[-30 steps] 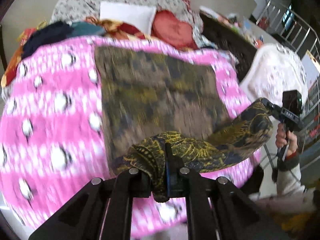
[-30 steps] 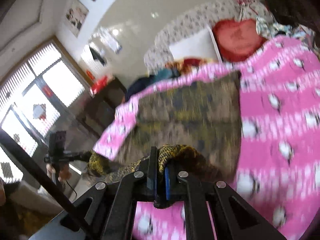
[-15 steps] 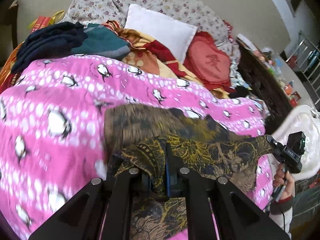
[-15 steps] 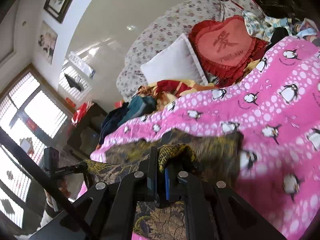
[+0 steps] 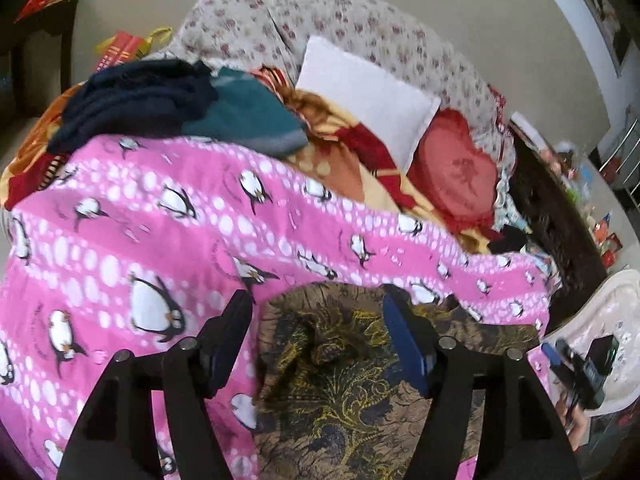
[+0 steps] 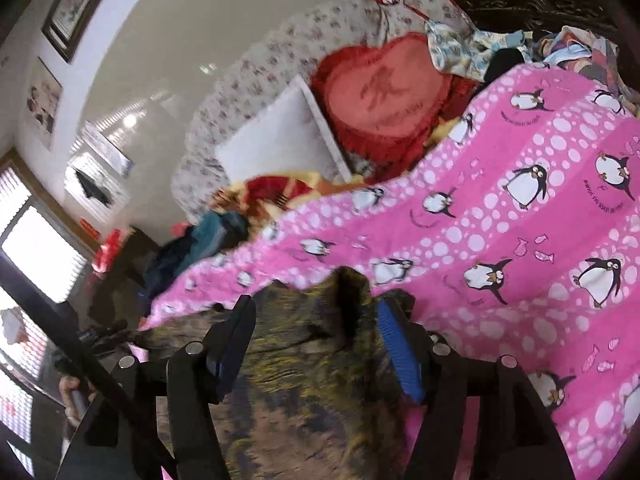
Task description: Fold small clothes
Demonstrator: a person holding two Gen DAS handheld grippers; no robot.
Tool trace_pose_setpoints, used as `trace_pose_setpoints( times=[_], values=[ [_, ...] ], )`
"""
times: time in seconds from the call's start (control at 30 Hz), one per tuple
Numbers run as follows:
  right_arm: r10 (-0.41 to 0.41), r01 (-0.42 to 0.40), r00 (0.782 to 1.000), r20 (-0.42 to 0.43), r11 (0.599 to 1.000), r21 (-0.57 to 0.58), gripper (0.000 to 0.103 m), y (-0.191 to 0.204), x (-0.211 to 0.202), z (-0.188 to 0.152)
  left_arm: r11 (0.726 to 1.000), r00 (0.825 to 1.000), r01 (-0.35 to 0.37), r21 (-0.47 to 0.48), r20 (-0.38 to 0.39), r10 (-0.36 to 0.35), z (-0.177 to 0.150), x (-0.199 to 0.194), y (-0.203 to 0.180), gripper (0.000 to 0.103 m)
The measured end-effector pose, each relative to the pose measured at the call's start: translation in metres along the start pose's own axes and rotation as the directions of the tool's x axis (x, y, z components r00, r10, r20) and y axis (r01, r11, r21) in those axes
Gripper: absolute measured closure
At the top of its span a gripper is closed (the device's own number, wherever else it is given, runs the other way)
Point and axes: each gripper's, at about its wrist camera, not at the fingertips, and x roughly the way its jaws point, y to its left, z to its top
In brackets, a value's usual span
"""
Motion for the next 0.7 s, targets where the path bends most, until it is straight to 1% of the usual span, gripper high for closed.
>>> trace_pose_setpoints(
  times=[0.03, 0.1, 0.17, 0.2, 0.23, 0.3, 0.33, 0.4, 0.47, 0.53, 0.57, 0.6, 0.63, 0.7],
  values=[
    [0.025, -0.026, 0.999, -0.031, 0.999, -0.041, 0.034, 0.01, 0.002, -0.005, 1.0, 1.0, -0.008, 0.022, -0.004, 0.008, -0.001, -0.005, -0.003, 0.035],
    [0.005, -0.024, 0.993, -0.117, 0.986, -0.164, 0.034, 0.035, 0.014, -0.021, 0.996, 0.999, -0.032, 0.083, -0.018, 0.034, -0.009, -0.009, -0.01, 0.035],
    [0.003, -0.052, 0.981, -0.192, 0.967, -0.249, 0.038, 0.052, 0.028, -0.04, 0.988, 0.997, -0.04, 0.147, -0.056, 0.049, -0.028, -0.005, -0.02, 0.033],
    [-0.011, -0.049, 0.977, -0.212, 0.96, -0.275, 0.043, 0.056, 0.034, -0.047, 0.985, 0.995, -0.04, 0.17, -0.08, 0.054, -0.037, -0.002, -0.022, 0.033],
    [-0.035, -0.036, 0.974, -0.224, 0.953, -0.301, 0.046, 0.059, 0.041, -0.052, 0.979, 0.992, -0.041, 0.201, -0.113, 0.064, -0.047, 0.005, -0.027, 0.033],
    [-0.098, 0.012, 0.969, -0.229, 0.937, -0.35, 0.046, 0.059, 0.056, -0.055, 0.964, 0.981, -0.06, 0.26, -0.164, 0.106, -0.065, 0.022, -0.035, 0.033],
    [-0.12, 0.032, 0.966, -0.229, 0.935, -0.354, 0.046, 0.056, 0.062, -0.054, 0.953, 0.973, -0.075, 0.294, -0.186, 0.134, -0.072, 0.034, -0.04, 0.033],
    [-0.145, 0.05, 0.959, -0.242, 0.932, -0.359, 0.046, 0.052, 0.078, -0.049, 0.944, 0.966, -0.089, 0.317, -0.203, 0.159, -0.075, 0.053, -0.046, 0.033],
    [-0.179, 0.086, 0.958, -0.222, 0.923, -0.374, 0.046, 0.051, 0.091, -0.042, 0.949, 0.963, -0.098, 0.3, -0.212, 0.167, -0.07, 0.067, -0.048, 0.033],
    [-0.194, 0.111, 0.963, -0.189, 0.918, -0.38, 0.046, 0.055, 0.101, -0.031, 0.958, 0.967, -0.096, 0.27, -0.201, 0.154, -0.055, 0.078, -0.049, 0.033],
    [-0.204, 0.132, 0.966, -0.157, 0.917, -0.376, 0.046, 0.055, 0.111, -0.023, 0.961, 0.969, -0.107, 0.256, -0.189, 0.159, -0.048, 0.082, -0.049, 0.033],
    [-0.207, 0.145, 0.969, -0.137, 0.919, -0.365, 0.046, 0.054, 0.117, -0.016, 0.966, 0.972, -0.112, 0.232, -0.177, 0.156, -0.039, 0.085, -0.048, 0.032],
    [-0.207, 0.15, 0.969, -0.132, 0.925, -0.349, 0.046, 0.053, 0.125, -0.01, 0.976, 0.978, -0.103, 0.194, -0.16, 0.135, -0.028, 0.089, -0.047, 0.031],
    [-0.227, 0.182, 0.965, -0.128, 0.94, -0.29, 0.046, 0.045, 0.143, 0.002, 0.984, 0.984, -0.09, 0.155, -0.137, 0.111, -0.012, 0.093, -0.045, 0.03]
  ],
)
